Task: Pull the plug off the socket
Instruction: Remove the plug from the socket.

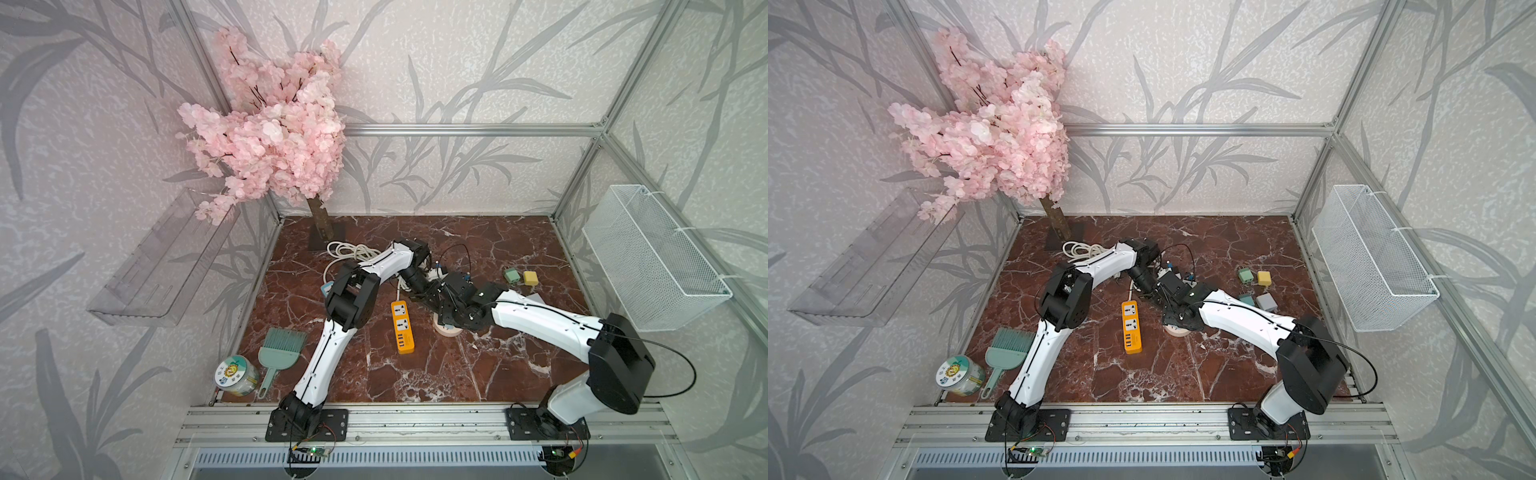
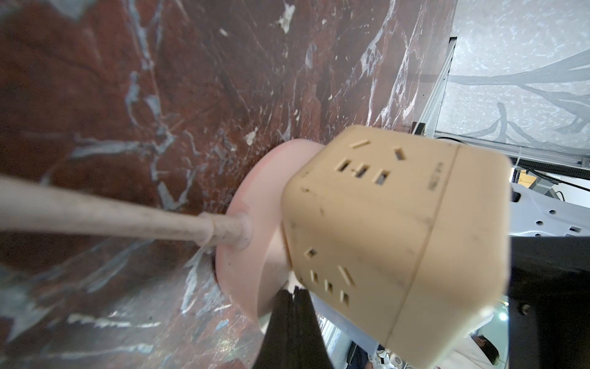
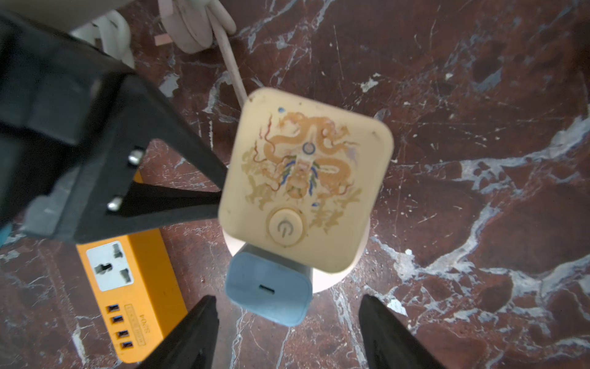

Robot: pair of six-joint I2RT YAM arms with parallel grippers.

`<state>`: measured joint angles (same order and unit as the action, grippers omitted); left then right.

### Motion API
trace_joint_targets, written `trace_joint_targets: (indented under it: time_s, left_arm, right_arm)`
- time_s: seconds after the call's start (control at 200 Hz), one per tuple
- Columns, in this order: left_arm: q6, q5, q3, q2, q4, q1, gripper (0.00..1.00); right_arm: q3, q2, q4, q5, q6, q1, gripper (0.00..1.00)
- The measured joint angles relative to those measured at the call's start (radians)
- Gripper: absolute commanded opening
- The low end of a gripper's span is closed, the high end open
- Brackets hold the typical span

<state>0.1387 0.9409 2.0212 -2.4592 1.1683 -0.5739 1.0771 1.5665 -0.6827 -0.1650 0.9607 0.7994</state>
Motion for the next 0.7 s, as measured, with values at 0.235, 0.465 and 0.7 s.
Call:
trace_joint_targets:
  time_s: [0.235, 0.465, 0.7]
  left_arm:
    - [0.0, 0.001, 0.002, 0.0, 0.002, 0.0, 0.0]
    - [0.0, 0.003, 0.002, -0.001, 0.002, 0.0, 0.0]
    - [0.0, 0.003, 0.002, -0.002, 0.003, 0.0, 0.0]
  right_arm:
    - [0.008, 0.045, 0.016, -0.01, 0.027, 0.0, 0.71]
    - [0.011, 0.079, 0.037, -0.011, 0.045, 0.0, 0.66]
    - [0.024, 0.09, 0.048, -0.019, 0.054, 0.0, 0.61]
